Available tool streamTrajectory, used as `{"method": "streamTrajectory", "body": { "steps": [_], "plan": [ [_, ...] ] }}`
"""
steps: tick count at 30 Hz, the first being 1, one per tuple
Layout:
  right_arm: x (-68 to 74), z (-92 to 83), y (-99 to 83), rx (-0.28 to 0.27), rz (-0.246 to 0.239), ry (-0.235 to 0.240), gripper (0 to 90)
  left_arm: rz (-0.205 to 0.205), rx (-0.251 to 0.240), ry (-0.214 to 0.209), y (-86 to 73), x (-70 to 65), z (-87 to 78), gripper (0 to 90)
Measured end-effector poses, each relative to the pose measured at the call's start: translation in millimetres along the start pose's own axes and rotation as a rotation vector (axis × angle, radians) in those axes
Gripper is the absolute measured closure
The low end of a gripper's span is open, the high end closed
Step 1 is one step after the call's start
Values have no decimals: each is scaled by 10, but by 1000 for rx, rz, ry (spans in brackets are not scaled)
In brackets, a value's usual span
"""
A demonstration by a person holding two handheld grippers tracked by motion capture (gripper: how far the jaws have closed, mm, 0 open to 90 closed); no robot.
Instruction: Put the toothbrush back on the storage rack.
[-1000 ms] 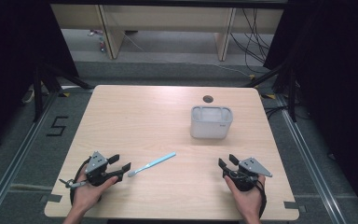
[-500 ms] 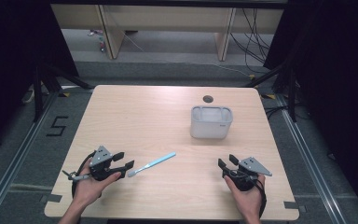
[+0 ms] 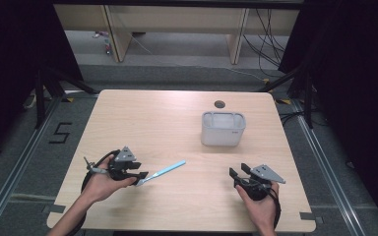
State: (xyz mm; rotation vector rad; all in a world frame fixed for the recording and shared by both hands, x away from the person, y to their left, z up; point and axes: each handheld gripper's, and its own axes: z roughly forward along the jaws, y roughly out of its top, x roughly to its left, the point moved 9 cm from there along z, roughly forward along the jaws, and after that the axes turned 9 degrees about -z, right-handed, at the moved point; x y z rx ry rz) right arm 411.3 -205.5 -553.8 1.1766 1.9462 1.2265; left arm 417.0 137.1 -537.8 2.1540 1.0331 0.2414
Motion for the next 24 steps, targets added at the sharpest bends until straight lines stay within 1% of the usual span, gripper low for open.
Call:
{"method": "streamTrajectory", "body": {
  "steps": [1,2,3,5,6,7,8,9,10,11,12,13,14,15,16,17,18,21,22,23,24],
  "plan": [
    [0,0,0,0,0,0,466,14,40,-5,0,-8,10,527],
    [-13,2,10,-5,-30,5,465,28,80,-7,6,-10,30,533],
    [-19,6,9,-6,-35,2,465,34,108,-5,9,-8,40,538],
    [-14,4,7,-2,-32,3,465,53,161,-1,47,-15,88,544],
    [21,4,-3,9,7,13,464,69,206,-10,69,-27,98,559],
    [-17,5,2,4,-32,5,464,81,233,-12,84,-36,109,559],
    [5,4,0,8,-10,17,463,81,233,-12,84,-36,109,565],
    [7,14,4,3,-10,23,463,74,276,-18,113,-68,143,570],
    [-9,8,0,10,-21,12,462,64,313,-23,114,-78,150,571],
    [6,9,-4,15,-10,19,462,99,368,-25,112,-63,143,570],
    [6,9,-4,15,-10,19,462,99,368,-25,112,-63,143,570],
    [-1,6,-6,18,-18,15,462,115,394,-23,128,-68,161,570],
    [6,8,-6,19,-17,16,462,121,419,-23,138,-80,178,571],
    [-2,19,-5,18,-38,20,461,133,441,-19,157,-84,200,574],
    [18,30,-4,15,-25,33,461,145,452,-17,168,-87,217,578],
    [27,32,-6,19,-17,35,461,158,463,-14,179,-88,235,582],
    [6,24,-7,22,-32,23,461,166,478,-13,183,-94,250,586],
    [10,24,-7,23,-30,26,457,190,502,-18,199,-120,299,597],
    [10,24,-7,23,-30,26,457,190,502,-18,199,-120,299,600],
    [7,18,-11,29,-28,27,455,200,520,-19,207,-136,324,603],
    [10,20,-11,29,-26,28,455,223,538,-18,213,-128,328,606]
  ]
}}
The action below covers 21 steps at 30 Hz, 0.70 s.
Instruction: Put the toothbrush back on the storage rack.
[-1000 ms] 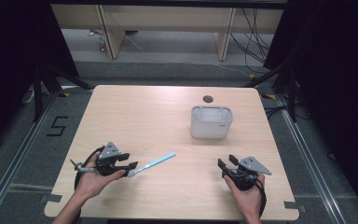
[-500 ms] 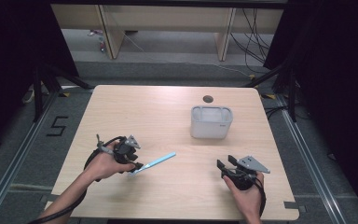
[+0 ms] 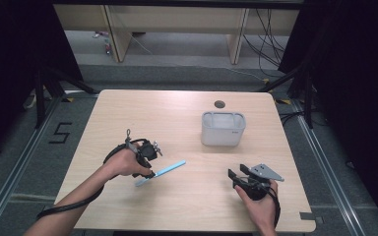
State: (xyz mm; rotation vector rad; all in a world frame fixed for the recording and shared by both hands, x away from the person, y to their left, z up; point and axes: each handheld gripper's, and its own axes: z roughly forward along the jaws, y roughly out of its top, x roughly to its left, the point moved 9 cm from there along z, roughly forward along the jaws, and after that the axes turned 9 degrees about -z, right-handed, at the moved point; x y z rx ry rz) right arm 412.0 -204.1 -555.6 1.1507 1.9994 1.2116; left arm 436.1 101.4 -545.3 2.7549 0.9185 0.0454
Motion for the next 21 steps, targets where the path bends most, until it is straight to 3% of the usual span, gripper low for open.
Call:
{"method": "streamTrajectory", "body": {
  "steps": [3,4,6,8,9,10,11,12,13,14,15,19,20,21],
  "plan": [
    [-2,8,1,-4,-7,-1,455,14,15,6,31,-6,14,615],
    [36,-1,-8,11,29,7,455,17,18,7,41,-8,17,621],
    [50,8,-8,9,42,9,455,28,24,7,84,-16,34,625],
    [2,12,3,-2,-16,-3,455,40,34,7,108,-27,53,630],
    [38,-4,-15,22,26,1,455,41,37,4,119,-38,62,631],
    [45,7,-10,14,27,7,455,45,39,4,132,-48,71,633],
    [11,10,0,2,-12,3,455,48,43,-1,143,-62,81,636],
    [-3,4,-1,5,-19,-8,454,52,45,1,155,-67,92,639],
    [13,8,-1,2,-8,3,454,50,48,-1,163,-76,100,641],
    [59,9,-4,6,42,15,453,55,54,2,172,-74,105,645],
    [56,9,-6,7,42,13,452,59,62,7,178,-68,106,648],
    [45,9,-4,5,27,11,452,61,65,14,201,-56,135,651],
    [7,11,2,-2,-14,1,452,60,72,14,208,-54,144,652],
    [-2,2,-7,11,-21,-7,452,61,70,13,215,-52,153,652]
  ]
}}
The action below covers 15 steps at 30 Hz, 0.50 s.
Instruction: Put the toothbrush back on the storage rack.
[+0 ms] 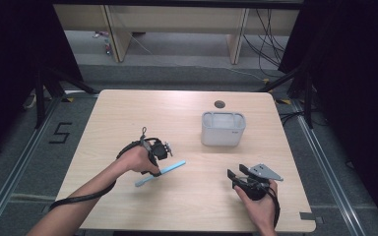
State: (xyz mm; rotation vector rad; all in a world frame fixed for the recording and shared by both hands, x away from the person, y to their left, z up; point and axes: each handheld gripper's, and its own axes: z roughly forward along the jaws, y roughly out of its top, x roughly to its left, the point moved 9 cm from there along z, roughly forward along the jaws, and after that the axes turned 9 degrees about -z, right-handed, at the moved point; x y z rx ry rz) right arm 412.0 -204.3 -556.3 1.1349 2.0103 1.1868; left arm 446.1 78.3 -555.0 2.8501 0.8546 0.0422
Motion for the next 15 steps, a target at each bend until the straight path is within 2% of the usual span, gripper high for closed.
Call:
{"method": "streamTrajectory", "body": {
  "steps": [1,2,15],
  "plan": [
    [47,-4,-10,14,48,12,451,1,3,0,4,1,6,653],
    [2,4,2,-2,-1,0,451,2,4,1,7,3,14,653],
    [9,10,2,-1,2,5,450,24,21,-9,63,-39,76,682]
  ]
}}
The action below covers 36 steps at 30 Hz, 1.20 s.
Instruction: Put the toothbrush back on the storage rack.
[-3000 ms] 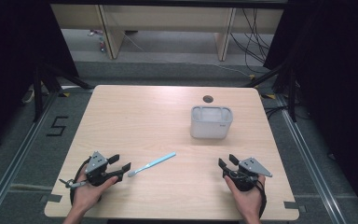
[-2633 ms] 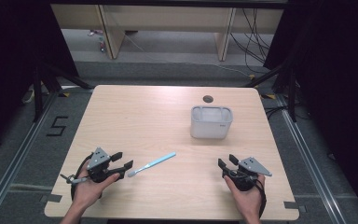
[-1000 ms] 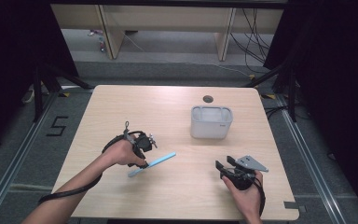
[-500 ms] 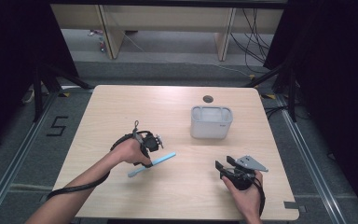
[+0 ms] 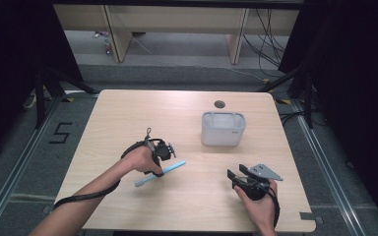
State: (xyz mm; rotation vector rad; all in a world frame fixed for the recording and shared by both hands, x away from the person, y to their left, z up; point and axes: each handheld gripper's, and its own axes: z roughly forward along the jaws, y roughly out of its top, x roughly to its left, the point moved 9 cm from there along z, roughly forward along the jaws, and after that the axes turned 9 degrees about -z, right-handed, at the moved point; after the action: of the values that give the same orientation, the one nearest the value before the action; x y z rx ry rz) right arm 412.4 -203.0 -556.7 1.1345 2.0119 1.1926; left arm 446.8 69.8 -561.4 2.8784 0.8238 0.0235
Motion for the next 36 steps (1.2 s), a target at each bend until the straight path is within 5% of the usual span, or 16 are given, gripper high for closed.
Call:
{"method": "streamTrajectory", "body": {
  "steps": [10,11,13,25,26,27,28,36],
  "plan": [
    [-4,2,-3,1,-8,-1,449,21,11,9,27,-8,14,704],
    [49,-11,-15,22,48,12,449,22,13,12,26,-3,17,706],
    [12,5,2,-2,0,9,449,27,15,14,23,1,29,710],
    [27,2,-9,13,4,16,449,37,38,11,11,-9,53,732],
    [68,5,-11,16,47,24,449,28,38,6,9,-17,56,735],
    [33,11,-9,8,10,16,449,30,39,4,9,-18,56,740],
    [60,11,-11,11,39,22,449,38,39,6,12,-13,55,747],
    [54,19,-11,13,23,37,445,71,46,4,2,-34,53,784]
  ]
}}
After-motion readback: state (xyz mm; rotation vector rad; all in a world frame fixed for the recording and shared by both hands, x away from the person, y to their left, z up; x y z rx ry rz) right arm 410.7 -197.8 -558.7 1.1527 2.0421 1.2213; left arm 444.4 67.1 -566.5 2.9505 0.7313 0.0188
